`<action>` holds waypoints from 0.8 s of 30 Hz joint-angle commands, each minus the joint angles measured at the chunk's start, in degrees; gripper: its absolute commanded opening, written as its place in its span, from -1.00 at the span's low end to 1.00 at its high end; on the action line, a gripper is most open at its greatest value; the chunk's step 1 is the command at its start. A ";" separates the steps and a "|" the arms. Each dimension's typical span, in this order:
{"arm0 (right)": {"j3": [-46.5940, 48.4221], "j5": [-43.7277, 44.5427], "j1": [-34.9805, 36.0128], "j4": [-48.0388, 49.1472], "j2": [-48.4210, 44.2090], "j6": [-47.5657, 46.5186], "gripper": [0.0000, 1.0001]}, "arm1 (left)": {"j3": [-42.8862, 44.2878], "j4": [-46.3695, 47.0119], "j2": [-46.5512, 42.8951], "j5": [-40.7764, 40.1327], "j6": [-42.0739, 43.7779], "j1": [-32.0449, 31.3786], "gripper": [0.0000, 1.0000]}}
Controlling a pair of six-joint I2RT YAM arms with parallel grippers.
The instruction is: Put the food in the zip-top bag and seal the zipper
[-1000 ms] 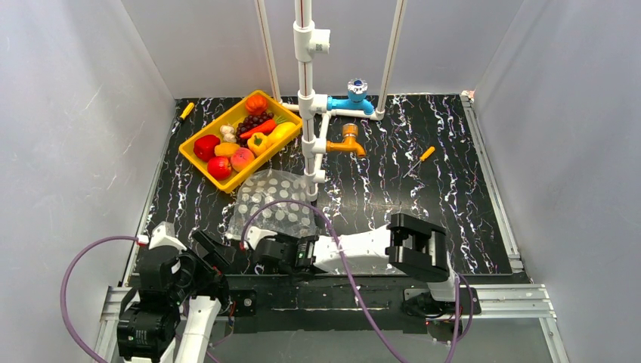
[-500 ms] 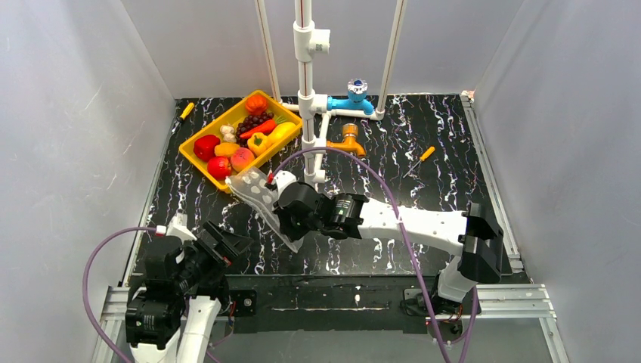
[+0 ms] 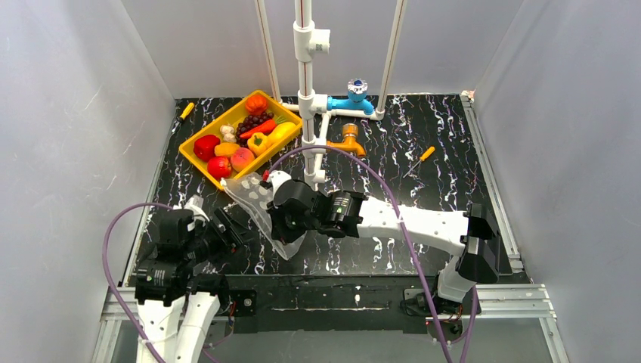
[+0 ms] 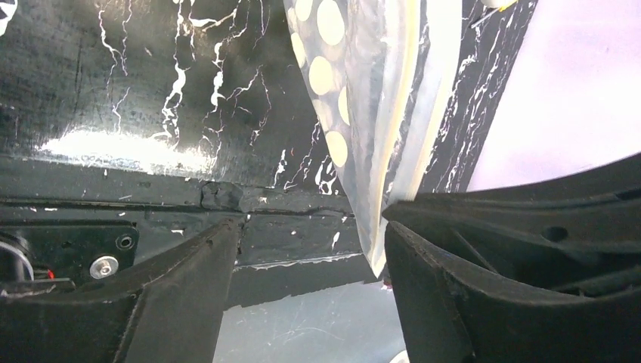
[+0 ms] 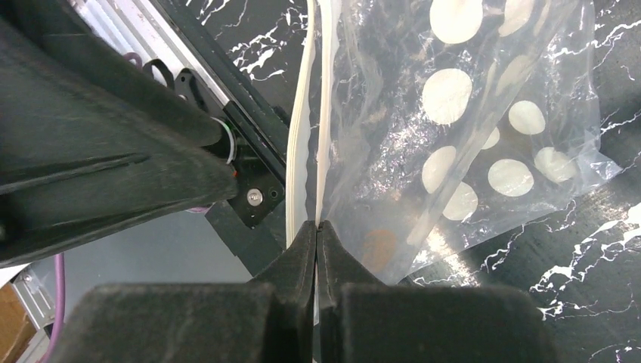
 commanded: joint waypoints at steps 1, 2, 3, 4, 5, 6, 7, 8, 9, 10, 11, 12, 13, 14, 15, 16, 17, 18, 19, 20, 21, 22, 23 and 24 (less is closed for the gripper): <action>3.50 -1.43 0.35 0.34 1.36 0.66 -0.97 | -1.32 4.40 2.76 2.74 4.07 -0.16 0.50; 3.59 -1.91 0.38 0.44 1.62 0.66 -0.97 | -1.75 5.14 3.18 3.49 4.06 -0.16 0.54; 3.67 -2.13 0.43 0.56 1.77 0.71 -0.97 | -2.14 5.66 3.34 3.96 4.05 -0.18 0.55; 3.71 -2.22 0.44 0.55 1.85 0.80 -0.97 | -2.52 6.05 3.37 4.11 3.91 -0.20 0.54; 3.74 -2.21 0.45 0.54 1.87 0.81 -0.97 | -2.89 6.38 3.30 3.99 3.69 -0.17 0.53; 3.74 -2.14 0.50 0.55 1.89 0.82 -0.97 | -3.28 6.70 3.17 3.82 3.45 -0.16 0.53; 3.75 -2.07 0.55 0.66 1.86 0.76 -0.97 | -3.60 6.94 3.15 3.56 3.22 -0.16 0.53; 3.75 -2.07 0.64 0.81 1.79 0.60 -0.97 | -3.80 7.10 3.26 3.22 3.04 -0.16 0.52; 3.75 -2.02 0.73 0.95 1.77 0.35 -0.97 | -3.98 7.41 3.41 3.17 2.87 -0.17 0.51; 3.81 -1.94 0.76 0.95 1.81 0.20 -0.97 | -4.19 7.99 3.51 3.53 2.77 -0.17 0.49; 3.93 -1.87 0.79 0.84 1.86 0.10 -0.97 | -4.48 8.65 3.60 4.02 2.55 -0.17 0.48; 4.02 -1.71 0.82 0.76 1.82 0.00 -0.97 | -4.96 9.38 3.71 4.52 2.26 -0.18 0.47; 4.08 -1.61 0.88 0.73 1.72 -0.08 -0.97 | -5.40 10.11 3.86 5.04 1.99 -0.17 0.44; 4.12 -1.50 0.96 0.76 1.60 -0.12 -0.97 | -5.82 10.71 4.11 5.34 1.78 -0.16 0.39; 4.20 -1.31 1.08 0.73 1.46 -0.23 -0.97 | -6.18 11.11 4.43 5.46 1.76 -0.18 0.33; 4.34 -1.05 1.24 0.63 1.34 -0.36 -0.97 | -6.51 11.36 4.82 5.52 1.84 -0.20 0.25; 4.51 -0.79 1.37 0.47 1.32 -0.45 -0.97 | -6.76 11.54 5.09 5.39 1.98 -0.17 0.15; 4.71 -0.43 1.49 0.11 1.30 -0.55 -0.97 | -7.01 11.61 5.23 5.02 2.13 -0.16 -0.02; 4.90 0.03 1.66 -0.27 1.27 -0.60 -0.97 | -7.26 11.83 5.19 4.79 2.24 -0.16 -0.21; 4.95 0.48 1.83 -0.57 1.19 -0.60 -0.97 | -7.46 12.05 5.09 4.64 2.26 -0.16 -0.37; 4.96 0.86 2.02 -0.74 1.12 -0.62 -0.97 | -7.63 12.25 5.06 4.57 2.19 -0.16 -0.44; 5.06 1.20 2.18 -0.92 1.11 -0.70 -0.97 | -7.79 12.56 5.05 4.69 2.11 -0.16 -0.46; 5.28 1.74 2.48 -1.21 1.14 -0.84 -0.97 | -7.91 12.89 5.10 4.81 2.14 -0.16 -0.48; 5.70 2.64 2.80 -1.68 1.32 -1.11 -0.97 | -7.90 13.07 5.25 4.80 2.20 -0.16 -0.51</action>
